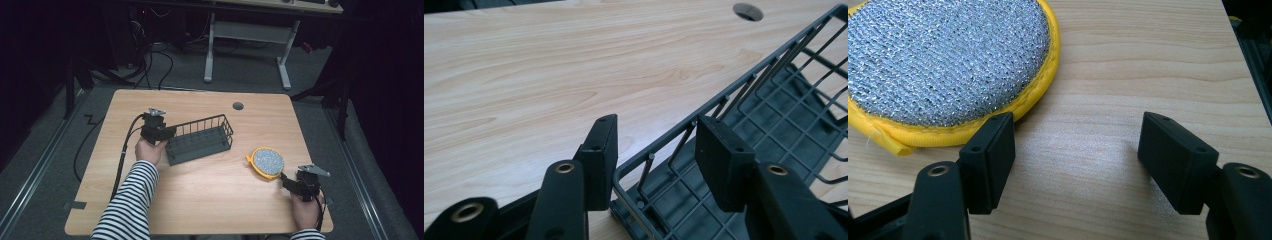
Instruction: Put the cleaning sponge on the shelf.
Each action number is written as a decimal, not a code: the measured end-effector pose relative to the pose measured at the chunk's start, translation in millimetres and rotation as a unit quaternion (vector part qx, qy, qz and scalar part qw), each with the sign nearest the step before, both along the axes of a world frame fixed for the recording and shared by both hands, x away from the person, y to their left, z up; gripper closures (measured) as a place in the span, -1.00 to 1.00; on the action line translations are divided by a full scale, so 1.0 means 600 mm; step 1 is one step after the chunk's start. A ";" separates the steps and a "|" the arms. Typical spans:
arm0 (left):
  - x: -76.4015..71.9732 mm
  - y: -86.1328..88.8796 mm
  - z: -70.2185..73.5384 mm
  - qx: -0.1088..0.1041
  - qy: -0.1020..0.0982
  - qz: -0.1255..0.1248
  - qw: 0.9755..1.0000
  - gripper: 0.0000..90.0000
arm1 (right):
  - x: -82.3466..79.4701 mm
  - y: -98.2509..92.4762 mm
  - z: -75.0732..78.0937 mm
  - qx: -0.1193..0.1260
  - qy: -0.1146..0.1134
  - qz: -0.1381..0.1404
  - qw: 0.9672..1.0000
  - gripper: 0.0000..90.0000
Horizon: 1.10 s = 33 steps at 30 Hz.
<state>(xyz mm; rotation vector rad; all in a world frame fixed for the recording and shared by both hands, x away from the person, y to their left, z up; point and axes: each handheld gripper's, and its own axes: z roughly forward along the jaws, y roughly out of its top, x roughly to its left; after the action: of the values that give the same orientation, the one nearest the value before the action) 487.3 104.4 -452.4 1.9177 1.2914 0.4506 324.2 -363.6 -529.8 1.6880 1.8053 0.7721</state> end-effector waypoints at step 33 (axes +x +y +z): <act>-0.035 0.002 0.020 -0.031 -0.023 -0.018 0.999 -0.45 | 0.001 0.001 0.000 -0.004 0.000 0.001 1.000 -0.30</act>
<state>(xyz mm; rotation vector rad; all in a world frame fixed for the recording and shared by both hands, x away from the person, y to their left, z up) 466.1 105.8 -440.7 1.8646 1.2258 0.4288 324.5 -363.1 -529.9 1.6820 1.8076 0.7639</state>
